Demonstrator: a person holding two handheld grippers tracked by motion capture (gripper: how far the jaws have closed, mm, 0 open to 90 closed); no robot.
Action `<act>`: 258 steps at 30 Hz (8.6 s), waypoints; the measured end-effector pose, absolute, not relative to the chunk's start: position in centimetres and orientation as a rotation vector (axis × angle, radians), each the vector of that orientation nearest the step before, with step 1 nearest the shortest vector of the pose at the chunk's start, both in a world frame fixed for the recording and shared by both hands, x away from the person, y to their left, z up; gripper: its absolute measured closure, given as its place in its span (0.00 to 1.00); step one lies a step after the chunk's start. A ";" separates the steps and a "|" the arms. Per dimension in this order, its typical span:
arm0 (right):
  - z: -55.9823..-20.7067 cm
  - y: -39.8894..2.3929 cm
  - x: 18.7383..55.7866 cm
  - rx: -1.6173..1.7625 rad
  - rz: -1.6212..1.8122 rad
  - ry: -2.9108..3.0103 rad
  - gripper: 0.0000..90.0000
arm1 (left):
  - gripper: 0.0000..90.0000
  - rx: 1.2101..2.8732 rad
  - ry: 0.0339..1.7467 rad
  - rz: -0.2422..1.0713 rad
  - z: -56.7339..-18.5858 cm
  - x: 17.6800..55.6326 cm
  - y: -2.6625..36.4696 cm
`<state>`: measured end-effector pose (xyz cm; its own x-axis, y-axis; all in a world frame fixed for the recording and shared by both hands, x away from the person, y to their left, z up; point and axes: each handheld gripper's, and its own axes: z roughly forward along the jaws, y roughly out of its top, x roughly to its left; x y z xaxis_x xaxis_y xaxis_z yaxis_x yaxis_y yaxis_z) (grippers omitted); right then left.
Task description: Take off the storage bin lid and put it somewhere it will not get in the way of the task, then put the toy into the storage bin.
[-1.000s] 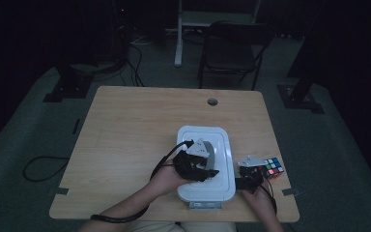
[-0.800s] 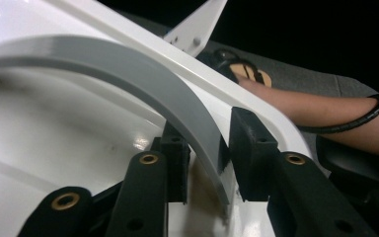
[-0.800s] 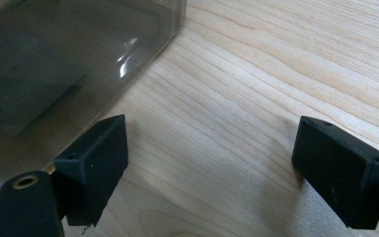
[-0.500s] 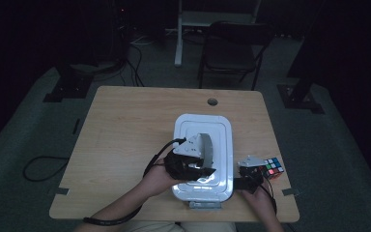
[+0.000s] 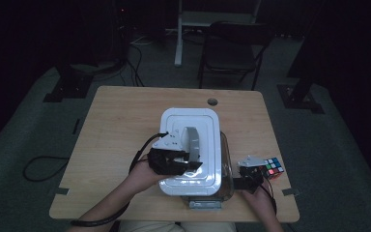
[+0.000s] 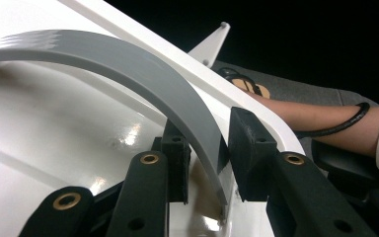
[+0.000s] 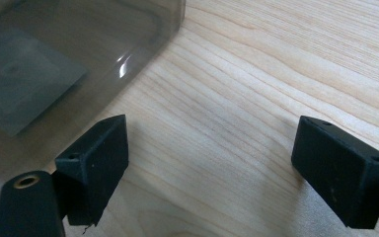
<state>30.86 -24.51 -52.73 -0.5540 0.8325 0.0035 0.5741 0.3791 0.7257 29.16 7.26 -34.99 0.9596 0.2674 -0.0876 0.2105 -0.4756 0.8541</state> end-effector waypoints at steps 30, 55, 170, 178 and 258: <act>-52.7 -24.5 30.9 1.228 0.982 2.277 0.16 | 0.79 2.046 0.496 0.081 -36.3 30.1 17.4; -52.7 -24.5 30.9 1.237 0.979 2.273 0.16 | 0.79 2.050 0.540 -0.052 -44.7 33.0 19.9; -52.0 -23.9 31.4 1.282 0.906 2.298 0.23 | 0.00 1.969 1.520 0.612 -52.4 32.4 27.1; -48.6 -24.2 29.8 1.232 0.970 2.180 0.14 | 0.00 1.967 1.525 0.614 -52.4 32.4 27.1; -41.7 -31.3 29.2 1.272 1.026 2.092 0.38 | 0.00 1.961 1.531 0.617 -52.4 32.4 26.9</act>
<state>29.17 -31.27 -41.68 -0.4508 0.8924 -0.0200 0.5307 0.2860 0.7979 32.37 26.85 -52.38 0.2384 0.9711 0.0117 0.7081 -0.1821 0.6822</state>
